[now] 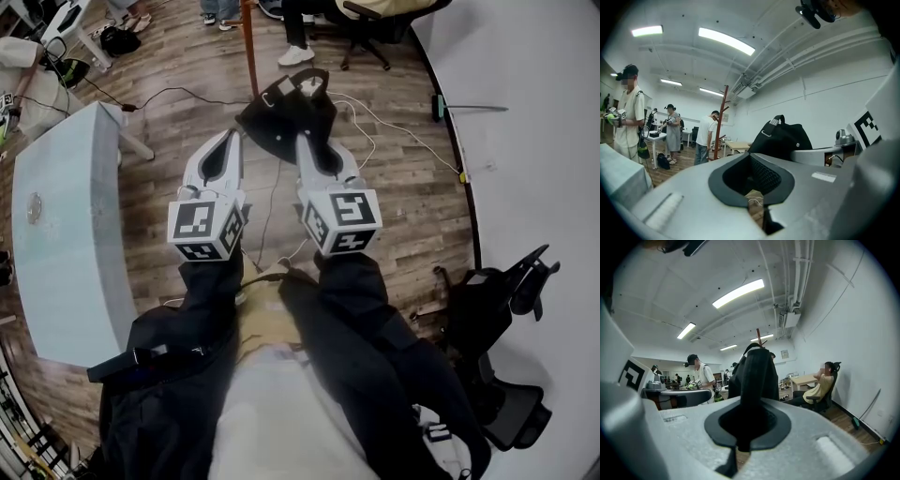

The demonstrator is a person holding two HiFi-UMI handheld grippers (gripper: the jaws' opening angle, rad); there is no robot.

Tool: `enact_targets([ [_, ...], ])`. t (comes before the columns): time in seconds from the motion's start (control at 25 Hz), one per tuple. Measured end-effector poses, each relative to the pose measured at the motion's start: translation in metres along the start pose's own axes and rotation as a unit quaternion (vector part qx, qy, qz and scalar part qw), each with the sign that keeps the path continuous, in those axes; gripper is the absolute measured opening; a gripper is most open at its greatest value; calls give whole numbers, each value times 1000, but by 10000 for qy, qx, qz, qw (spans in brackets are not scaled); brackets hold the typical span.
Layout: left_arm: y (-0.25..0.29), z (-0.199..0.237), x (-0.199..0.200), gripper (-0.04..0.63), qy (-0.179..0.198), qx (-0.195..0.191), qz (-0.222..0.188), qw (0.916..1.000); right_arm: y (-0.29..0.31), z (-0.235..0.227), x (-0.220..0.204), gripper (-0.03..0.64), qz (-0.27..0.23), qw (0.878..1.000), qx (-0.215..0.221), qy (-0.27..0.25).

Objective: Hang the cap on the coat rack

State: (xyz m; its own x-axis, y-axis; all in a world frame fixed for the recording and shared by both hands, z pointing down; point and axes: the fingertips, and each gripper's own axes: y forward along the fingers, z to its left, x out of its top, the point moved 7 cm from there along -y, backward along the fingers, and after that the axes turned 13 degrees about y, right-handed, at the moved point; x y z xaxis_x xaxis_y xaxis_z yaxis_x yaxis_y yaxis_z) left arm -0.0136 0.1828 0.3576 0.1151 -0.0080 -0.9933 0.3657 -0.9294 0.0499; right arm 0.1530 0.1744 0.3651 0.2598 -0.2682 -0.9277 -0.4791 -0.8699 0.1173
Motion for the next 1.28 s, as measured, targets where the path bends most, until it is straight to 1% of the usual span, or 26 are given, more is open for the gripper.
enact_targets([
  [0.2, 7, 3, -1, -2, 20, 32, -16, 10000, 12, -2, -1, 6, -9, 10000, 52, -4],
  [0.44, 27, 32, -13, -2, -72, 133, 3, 9999, 46, -5, -4, 6, 50, 10000, 57, -30],
  [0.72, 91, 80, -14, -2, -120, -10, -148, 9998, 117, -11, 8, 6, -45, 9999, -43, -106],
  [0.8, 118, 100, -12, -2, -135, -84, -176, 9997, 148, -14, 17, 6, -74, 9998, -96, -136],
  [1.0, 189, 165, -7, -2, -200, -253, -143, 9994, 244, -17, 40, 6, -28, 9996, -238, -170],
  [1.08, 200, 174, -3, -2, -199, -286, -148, 9993, 258, -19, 44, 6, -44, 9994, -281, -171],
  [1.28, 207, 178, -2, -2, -190, -379, -174, 9989, 264, -25, 45, 6, -71, 9989, -431, -182],
])
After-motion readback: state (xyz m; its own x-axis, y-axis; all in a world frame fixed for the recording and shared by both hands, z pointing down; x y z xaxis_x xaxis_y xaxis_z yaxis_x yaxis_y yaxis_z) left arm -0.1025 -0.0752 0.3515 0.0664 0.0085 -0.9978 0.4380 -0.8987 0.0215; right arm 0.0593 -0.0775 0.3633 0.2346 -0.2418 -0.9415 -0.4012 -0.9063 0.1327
